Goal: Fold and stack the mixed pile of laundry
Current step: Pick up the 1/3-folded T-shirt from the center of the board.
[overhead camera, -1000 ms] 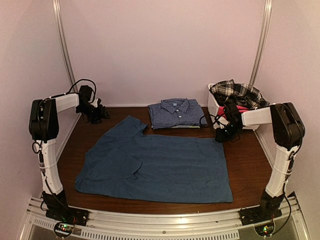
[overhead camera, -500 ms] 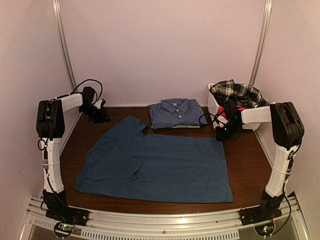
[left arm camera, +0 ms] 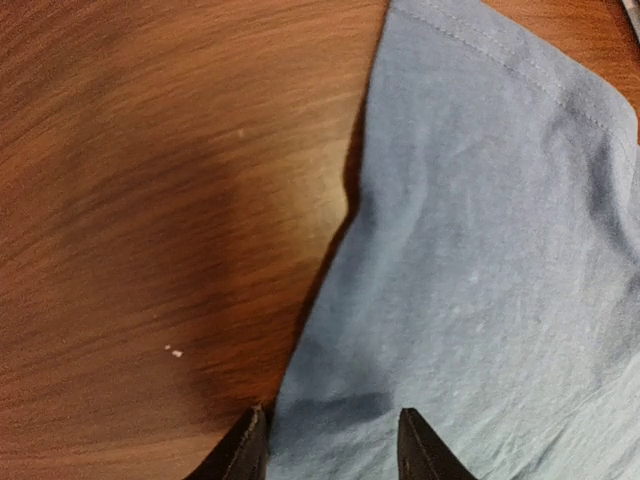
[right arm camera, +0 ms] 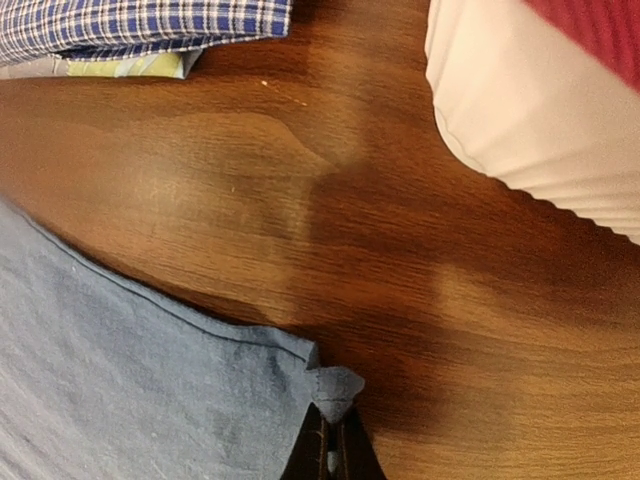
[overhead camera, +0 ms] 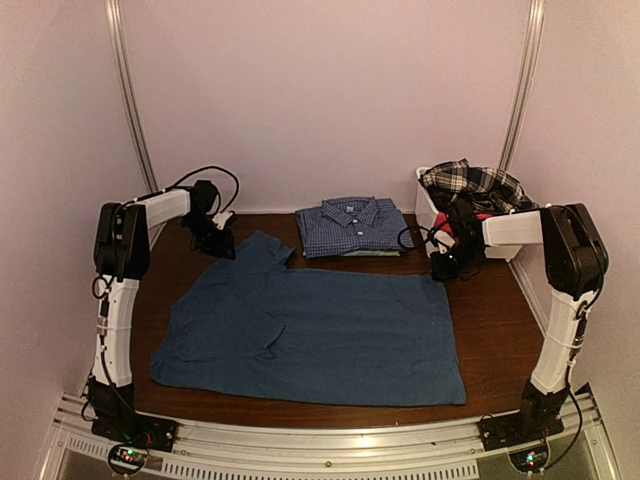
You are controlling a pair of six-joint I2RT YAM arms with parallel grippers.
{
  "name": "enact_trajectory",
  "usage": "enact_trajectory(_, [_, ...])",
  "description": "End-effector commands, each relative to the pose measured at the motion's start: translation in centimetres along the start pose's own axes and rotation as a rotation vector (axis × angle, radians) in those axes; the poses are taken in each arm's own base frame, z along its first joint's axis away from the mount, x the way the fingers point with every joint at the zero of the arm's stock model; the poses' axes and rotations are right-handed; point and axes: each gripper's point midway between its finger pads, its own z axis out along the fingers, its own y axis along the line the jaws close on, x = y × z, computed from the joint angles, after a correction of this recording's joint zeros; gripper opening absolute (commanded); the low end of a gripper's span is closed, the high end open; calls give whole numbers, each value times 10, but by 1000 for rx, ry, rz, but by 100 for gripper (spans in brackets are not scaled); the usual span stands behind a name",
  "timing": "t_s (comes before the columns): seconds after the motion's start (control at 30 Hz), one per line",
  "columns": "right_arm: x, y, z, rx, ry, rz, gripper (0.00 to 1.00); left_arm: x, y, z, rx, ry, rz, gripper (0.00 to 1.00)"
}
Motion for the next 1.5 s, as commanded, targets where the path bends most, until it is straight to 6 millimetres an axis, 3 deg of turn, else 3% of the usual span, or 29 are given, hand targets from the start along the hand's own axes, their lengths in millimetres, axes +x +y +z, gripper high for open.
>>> enact_trajectory(0.0, [-29,-8,-2,14,-83,33,0,1,4,14,-45,33,64,44])
enact_trajectory(0.13, [-28,-7,-2,11,-78,32,0,-9,-5,21,-84,25,136,36])
enact_trajectory(0.27, [-31,-6,-6,7,-86,34,0,-23,-9,14,-92,-16,132,13])
enact_trajectory(0.3, [-32,-5,-7,4,-90,34,0,-27,-9,10,-96,-30,127,2])
enact_trajectory(0.33, [-33,-5,-9,3,-95,35,0,-31,-9,6,-103,-43,122,0])
enact_trajectory(0.7, [-39,1,-41,-9,-153,28,0,-62,-19,-58,-60,-213,100,0])
enact_trajectory(0.97, [-29,2,-63,-2,-178,27,0,-36,-27,-77,-49,-187,95,0])
enact_trajectory(1.2, [-15,7,-82,-18,-199,34,0,-12,-36,-111,-36,-219,38,0])
enact_trajectory(1.47, [5,21,-100,-91,-188,53,0,34,-43,-129,-36,-169,8,0])
